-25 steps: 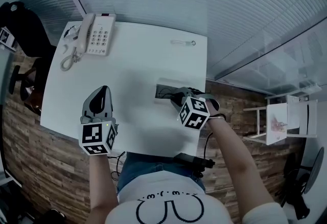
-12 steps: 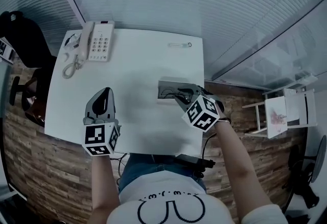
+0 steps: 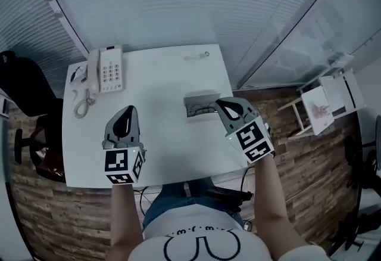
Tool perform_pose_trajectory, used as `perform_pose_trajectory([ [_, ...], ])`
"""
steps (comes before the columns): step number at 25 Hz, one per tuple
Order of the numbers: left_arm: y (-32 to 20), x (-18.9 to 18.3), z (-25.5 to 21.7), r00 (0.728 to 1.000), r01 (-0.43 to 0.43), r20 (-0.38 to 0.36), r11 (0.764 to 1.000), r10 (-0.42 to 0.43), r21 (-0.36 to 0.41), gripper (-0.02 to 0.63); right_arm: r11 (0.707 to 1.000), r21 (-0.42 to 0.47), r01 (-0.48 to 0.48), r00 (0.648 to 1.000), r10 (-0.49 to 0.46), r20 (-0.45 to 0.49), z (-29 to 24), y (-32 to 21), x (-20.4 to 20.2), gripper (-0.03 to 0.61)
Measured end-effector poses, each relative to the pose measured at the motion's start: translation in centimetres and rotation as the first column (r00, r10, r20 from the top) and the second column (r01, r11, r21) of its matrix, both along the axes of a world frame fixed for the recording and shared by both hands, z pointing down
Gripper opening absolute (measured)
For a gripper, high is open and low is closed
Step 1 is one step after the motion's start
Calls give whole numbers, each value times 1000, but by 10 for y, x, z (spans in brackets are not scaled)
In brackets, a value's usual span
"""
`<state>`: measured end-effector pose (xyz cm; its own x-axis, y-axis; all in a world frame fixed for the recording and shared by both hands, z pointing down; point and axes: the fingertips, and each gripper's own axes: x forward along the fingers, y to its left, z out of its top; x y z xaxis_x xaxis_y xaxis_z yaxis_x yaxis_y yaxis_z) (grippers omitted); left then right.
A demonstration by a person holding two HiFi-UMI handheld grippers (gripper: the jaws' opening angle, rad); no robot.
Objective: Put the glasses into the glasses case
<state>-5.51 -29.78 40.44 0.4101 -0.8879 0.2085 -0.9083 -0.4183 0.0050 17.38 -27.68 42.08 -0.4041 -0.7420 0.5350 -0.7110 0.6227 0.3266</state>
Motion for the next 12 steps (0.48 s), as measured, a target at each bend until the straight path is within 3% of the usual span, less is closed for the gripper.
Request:
perform_pose_trajectory([
  [7, 2, 17, -13, 995, -97, -29, 994, 99, 48, 17, 974, 104, -200, 975, 188, 116, -34, 28, -6, 9],
  [12, 14, 37, -32, 990, -131, -32, 987, 135, 96, 17, 941, 159, -299, 940, 262, 217, -56, 48, 8, 9],
])
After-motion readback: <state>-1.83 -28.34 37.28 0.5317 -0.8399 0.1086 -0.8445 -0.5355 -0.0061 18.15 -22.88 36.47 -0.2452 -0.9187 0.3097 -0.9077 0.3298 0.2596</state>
